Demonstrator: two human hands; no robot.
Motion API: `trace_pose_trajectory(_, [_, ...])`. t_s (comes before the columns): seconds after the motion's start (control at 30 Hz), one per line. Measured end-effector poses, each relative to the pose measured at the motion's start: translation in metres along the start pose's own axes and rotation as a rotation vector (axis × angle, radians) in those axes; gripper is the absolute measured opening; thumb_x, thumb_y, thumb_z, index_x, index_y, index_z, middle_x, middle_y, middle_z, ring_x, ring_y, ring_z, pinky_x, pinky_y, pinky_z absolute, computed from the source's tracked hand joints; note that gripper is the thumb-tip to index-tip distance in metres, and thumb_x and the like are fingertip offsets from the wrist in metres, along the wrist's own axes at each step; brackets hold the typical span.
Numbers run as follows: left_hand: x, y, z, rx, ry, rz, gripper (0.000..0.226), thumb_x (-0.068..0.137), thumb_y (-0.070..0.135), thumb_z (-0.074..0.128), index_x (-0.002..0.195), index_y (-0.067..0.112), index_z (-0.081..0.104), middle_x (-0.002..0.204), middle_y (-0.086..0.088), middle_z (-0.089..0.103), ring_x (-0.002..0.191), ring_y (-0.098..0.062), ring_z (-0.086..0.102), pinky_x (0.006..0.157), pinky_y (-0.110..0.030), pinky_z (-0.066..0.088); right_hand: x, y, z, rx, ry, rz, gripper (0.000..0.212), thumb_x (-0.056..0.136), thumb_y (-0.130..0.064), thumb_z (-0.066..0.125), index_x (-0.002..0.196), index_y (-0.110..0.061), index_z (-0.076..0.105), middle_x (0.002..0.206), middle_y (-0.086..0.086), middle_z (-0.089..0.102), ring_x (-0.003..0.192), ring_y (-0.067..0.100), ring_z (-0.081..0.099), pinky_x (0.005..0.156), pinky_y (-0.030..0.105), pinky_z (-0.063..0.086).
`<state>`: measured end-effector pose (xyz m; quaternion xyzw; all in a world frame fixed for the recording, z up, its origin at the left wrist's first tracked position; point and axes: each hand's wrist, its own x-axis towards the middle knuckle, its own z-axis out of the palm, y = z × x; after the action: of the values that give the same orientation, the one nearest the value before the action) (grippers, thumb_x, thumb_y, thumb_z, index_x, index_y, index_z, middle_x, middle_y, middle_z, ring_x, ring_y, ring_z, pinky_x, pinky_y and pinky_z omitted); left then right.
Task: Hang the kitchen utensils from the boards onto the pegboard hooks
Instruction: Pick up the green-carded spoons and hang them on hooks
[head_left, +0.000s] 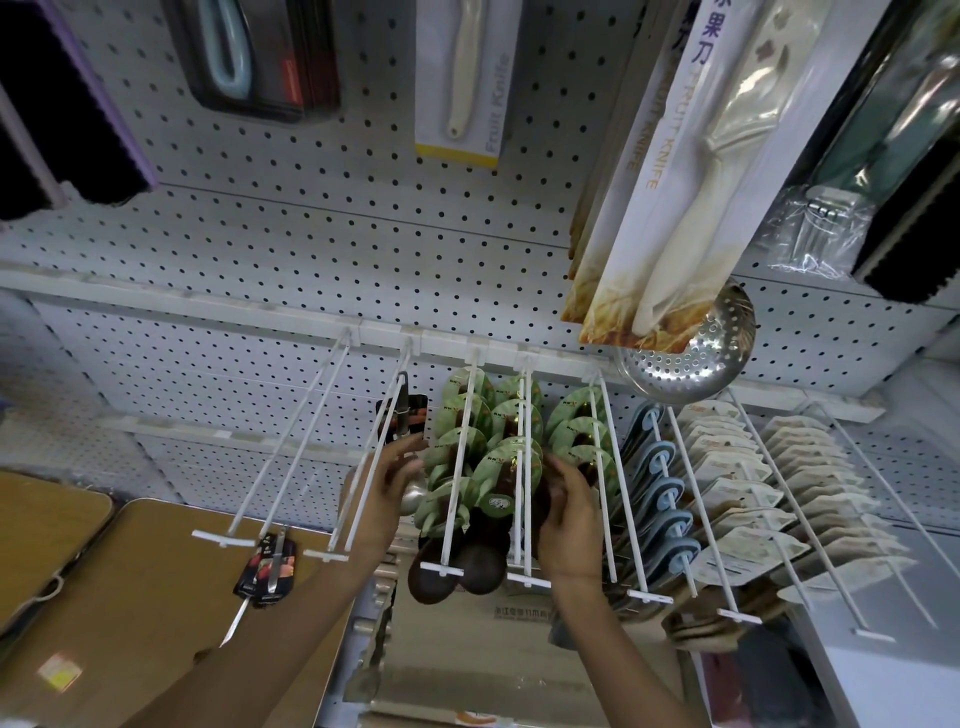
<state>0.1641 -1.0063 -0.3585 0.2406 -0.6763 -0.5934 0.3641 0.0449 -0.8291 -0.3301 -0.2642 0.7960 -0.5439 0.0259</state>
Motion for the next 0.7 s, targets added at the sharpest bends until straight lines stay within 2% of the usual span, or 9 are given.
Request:
trace_pose_trajectory(0.1, [-0.022, 0.004, -0.008, 0.098, 0.041, 0.125, 0.022, 0.097, -0.003, 0.056, 0.098, 0.011, 0.072, 0.099, 0.002, 0.075, 0.099, -0.018, 0.071, 0.086, -0.022, 0.055, -0.013, 0.009, 0.0, -0.011, 0.037, -0.065, 0.037, 0.093, 0.013, 0.045, 0.112, -0.016, 0.058, 0.108, -0.008, 0.051, 0.102, 0.012, 0.057, 0.088, 0.001, 0.039])
trace_pose_trajectory(0.2, [-0.045, 0.005, -0.013, 0.193, -0.051, 0.204, 0.014, 0.098, 0.037, 0.057, 0.096, 0.028, 0.067, 0.102, 0.014, 0.068, 0.099, -0.003, 0.066, 0.087, -0.017, 0.05, -0.018, 0.016, 0.001, -0.033, -0.04, -0.084, 0.03, 0.096, -0.003, 0.051, 0.114, -0.026, 0.056, 0.11, -0.019, 0.05, 0.102, 0.004, 0.057, 0.088, 0.017, 0.047])
trace_pose_trajectory(0.27, [-0.052, -0.001, -0.014, 0.304, -0.058, 0.146, 0.035, 0.088, 0.066, 0.053, 0.102, 0.037, 0.067, 0.106, 0.02, 0.066, 0.1, 0.003, 0.063, 0.087, -0.015, 0.049, -0.016, 0.018, 0.004, -0.034, -0.063, -0.041, 0.029, 0.096, -0.007, 0.054, 0.119, -0.024, 0.056, 0.109, -0.014, 0.053, 0.102, 0.005, 0.058, 0.09, 0.027, 0.051])
trace_pose_trajectory(0.3, [-0.053, -0.002, -0.013, 0.315, -0.062, 0.111, 0.045, 0.085, 0.072, 0.053, 0.104, 0.034, 0.068, 0.11, 0.018, 0.066, 0.101, 0.003, 0.063, 0.089, -0.015, 0.049, -0.015, 0.017, 0.006, -0.012, -0.054, -0.015, 0.031, 0.095, -0.008, 0.056, 0.121, -0.024, 0.055, 0.109, -0.008, 0.055, 0.101, 0.007, 0.058, 0.09, 0.029, 0.051])
trace_pose_trajectory(0.37, [-0.054, 0.002, -0.01, 0.257, -0.067, 0.109, 0.052, 0.088, 0.065, 0.058, 0.112, 0.02, 0.068, 0.115, 0.008, 0.068, 0.102, 0.0, 0.064, 0.092, -0.019, 0.051, -0.012, 0.012, 0.008, 0.033, -0.023, 0.011, 0.035, 0.094, -0.01, 0.059, 0.123, -0.026, 0.05, 0.112, -0.001, 0.055, 0.102, 0.009, 0.057, 0.09, 0.026, 0.05])
trace_pose_trajectory(0.47, [-0.048, 0.018, -0.005, 0.235, -0.084, 0.138, 0.011, 0.092, 0.016, 0.068, 0.101, 0.01, 0.07, 0.104, 0.016, 0.072, 0.095, -0.001, 0.067, 0.085, -0.015, 0.05, -0.011, 0.009, 0.009, 0.023, 0.013, -0.019, 0.035, 0.095, -0.013, 0.058, 0.127, -0.019, 0.047, 0.118, -0.004, 0.048, 0.106, 0.01, 0.055, 0.092, 0.021, 0.047])
trace_pose_trajectory(0.5, [-0.046, 0.023, -0.005, 0.258, -0.087, 0.124, 0.005, 0.092, 0.007, 0.067, 0.094, 0.008, 0.071, 0.098, 0.011, 0.072, 0.092, -0.002, 0.066, 0.082, -0.013, 0.048, -0.01, 0.01, 0.009, 0.024, 0.022, -0.017, 0.031, 0.096, -0.014, 0.058, 0.125, -0.018, 0.048, 0.116, -0.003, 0.05, 0.105, 0.011, 0.056, 0.091, 0.022, 0.047])
trace_pose_trajectory(0.6, [-0.045, 0.025, -0.005, 0.252, -0.081, 0.069, 0.006, 0.093, 0.005, 0.066, 0.089, 0.007, 0.071, 0.089, -0.003, 0.072, 0.086, -0.006, 0.067, 0.077, -0.01, 0.046, -0.004, 0.006, 0.006, 0.036, 0.036, -0.014, 0.015, 0.095, -0.009, 0.059, 0.108, -0.016, 0.054, 0.103, 0.003, 0.056, 0.095, 0.003, 0.056, 0.085, 0.02, 0.046])
trace_pose_trajectory(0.7, [-0.044, 0.023, -0.008, 0.255, -0.076, 0.015, 0.011, 0.095, 0.01, 0.065, 0.085, 0.015, 0.068, 0.079, 0.005, 0.07, 0.081, -0.008, 0.067, 0.074, -0.011, 0.047, 0.0, 0.002, 0.0, 0.11, -0.008, -0.016, 0.008, 0.095, -0.003, 0.057, 0.093, -0.009, 0.052, 0.091, 0.011, 0.055, 0.078, -0.006, 0.051, 0.072, 0.005, 0.039])
